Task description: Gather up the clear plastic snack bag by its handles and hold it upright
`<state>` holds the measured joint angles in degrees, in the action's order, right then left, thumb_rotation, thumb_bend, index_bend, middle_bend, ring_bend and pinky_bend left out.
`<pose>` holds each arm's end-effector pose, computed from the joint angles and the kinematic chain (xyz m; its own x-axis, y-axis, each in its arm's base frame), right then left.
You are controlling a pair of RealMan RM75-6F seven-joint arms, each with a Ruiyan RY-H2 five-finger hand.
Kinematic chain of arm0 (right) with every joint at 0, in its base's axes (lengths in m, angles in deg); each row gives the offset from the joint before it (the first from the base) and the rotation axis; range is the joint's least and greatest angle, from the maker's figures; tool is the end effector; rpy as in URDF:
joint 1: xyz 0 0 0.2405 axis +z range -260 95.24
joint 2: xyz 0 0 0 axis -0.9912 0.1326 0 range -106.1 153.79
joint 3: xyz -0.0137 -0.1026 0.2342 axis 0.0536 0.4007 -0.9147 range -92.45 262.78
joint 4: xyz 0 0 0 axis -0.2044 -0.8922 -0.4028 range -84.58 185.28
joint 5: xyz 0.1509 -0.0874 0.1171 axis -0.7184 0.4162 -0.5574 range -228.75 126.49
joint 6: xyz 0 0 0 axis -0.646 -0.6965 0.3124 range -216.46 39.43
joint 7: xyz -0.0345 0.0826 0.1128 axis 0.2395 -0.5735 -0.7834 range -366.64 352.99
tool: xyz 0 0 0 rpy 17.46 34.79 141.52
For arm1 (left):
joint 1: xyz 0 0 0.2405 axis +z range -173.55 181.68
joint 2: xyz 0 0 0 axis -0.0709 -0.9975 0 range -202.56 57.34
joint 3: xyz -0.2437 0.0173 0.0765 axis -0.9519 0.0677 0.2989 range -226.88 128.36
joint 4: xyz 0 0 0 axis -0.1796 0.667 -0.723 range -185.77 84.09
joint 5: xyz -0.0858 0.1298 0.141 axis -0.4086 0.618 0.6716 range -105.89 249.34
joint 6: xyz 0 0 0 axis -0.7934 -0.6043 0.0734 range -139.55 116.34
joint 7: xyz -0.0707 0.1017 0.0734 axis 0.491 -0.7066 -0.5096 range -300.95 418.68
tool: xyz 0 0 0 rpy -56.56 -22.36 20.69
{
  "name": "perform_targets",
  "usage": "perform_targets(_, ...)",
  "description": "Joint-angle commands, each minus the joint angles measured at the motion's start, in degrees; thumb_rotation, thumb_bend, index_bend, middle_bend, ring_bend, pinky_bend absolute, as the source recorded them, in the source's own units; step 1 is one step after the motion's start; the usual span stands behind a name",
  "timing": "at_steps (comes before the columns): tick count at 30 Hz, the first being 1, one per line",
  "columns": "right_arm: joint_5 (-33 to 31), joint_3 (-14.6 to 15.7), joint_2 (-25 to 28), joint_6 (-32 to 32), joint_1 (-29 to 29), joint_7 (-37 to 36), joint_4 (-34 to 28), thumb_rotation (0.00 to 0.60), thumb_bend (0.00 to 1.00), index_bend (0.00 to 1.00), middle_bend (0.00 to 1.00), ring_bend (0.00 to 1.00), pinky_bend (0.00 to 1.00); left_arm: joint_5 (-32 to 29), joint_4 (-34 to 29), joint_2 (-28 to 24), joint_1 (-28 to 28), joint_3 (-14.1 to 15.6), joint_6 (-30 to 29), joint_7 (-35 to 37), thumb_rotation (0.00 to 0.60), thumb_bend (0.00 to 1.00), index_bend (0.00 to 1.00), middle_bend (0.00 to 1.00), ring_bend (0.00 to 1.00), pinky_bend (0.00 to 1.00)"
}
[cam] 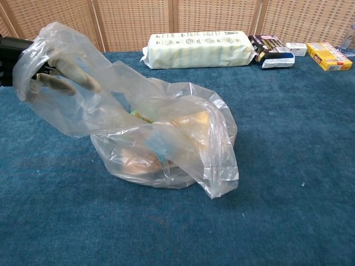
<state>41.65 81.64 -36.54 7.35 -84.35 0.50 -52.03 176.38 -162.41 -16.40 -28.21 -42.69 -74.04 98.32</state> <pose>-0.2745 -0.1452 0.1864 0.4107 0.1540 0.8987 -0.9089 -0.0093 0.4170 -0.1581 0.2118 0.0953 -0.0437 0.6827 0.7294 0.8699 -0.3330 0.3638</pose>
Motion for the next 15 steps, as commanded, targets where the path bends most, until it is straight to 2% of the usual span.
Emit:
perform_targets(1,0.0,-0.04,-0.03,-0.04,0.02,-0.02,0.03,0.6,0.2,0.41,0.37,0.27,0.16,0.15,-0.3,-0.49,-0.3,0.26,-0.12,0.23,0.0,0.08,0.23,0.19,0.07,0.12)
perform_targets(15,-0.05,-0.24,-0.39,-0.42,0.2,0.12,0.17,0.6,0.2,0.41,0.37,0.27,0.16,-0.38,-1.72,-3.79,0.39,1.21,-0.58,-7.28,0.0,0.08,0.23,0.19,0.07,0.12)
